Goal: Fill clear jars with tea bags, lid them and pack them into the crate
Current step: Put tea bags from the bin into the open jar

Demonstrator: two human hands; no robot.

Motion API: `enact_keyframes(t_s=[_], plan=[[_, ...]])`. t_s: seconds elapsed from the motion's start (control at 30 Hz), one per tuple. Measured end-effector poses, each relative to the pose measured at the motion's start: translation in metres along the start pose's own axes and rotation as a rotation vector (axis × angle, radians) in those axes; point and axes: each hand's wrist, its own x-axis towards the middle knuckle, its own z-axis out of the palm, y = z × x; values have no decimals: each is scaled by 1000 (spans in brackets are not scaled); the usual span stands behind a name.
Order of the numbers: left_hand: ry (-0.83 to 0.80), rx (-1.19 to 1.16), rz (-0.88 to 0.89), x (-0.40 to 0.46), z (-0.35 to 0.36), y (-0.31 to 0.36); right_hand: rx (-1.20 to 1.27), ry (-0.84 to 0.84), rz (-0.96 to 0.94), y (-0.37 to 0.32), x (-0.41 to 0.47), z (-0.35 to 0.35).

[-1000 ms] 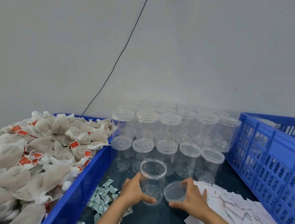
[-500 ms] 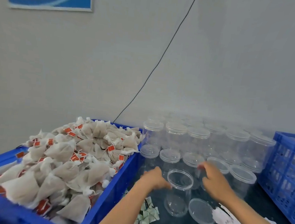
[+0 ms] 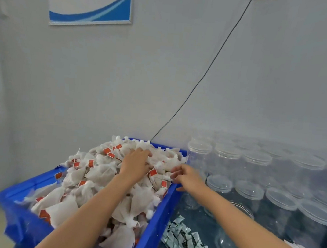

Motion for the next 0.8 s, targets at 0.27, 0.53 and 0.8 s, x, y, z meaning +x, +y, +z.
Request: enact_keyframes(t_s=[0.27,0.53,0.8], plan=[[15,45,136,21,29,-16,221,159,63,7,26,27],[192,-158,145,23,39,-17,-203,103,-205,14,43,30],[268,-819,-88,19,21,-11,-33,31,-474,-8,54,43]])
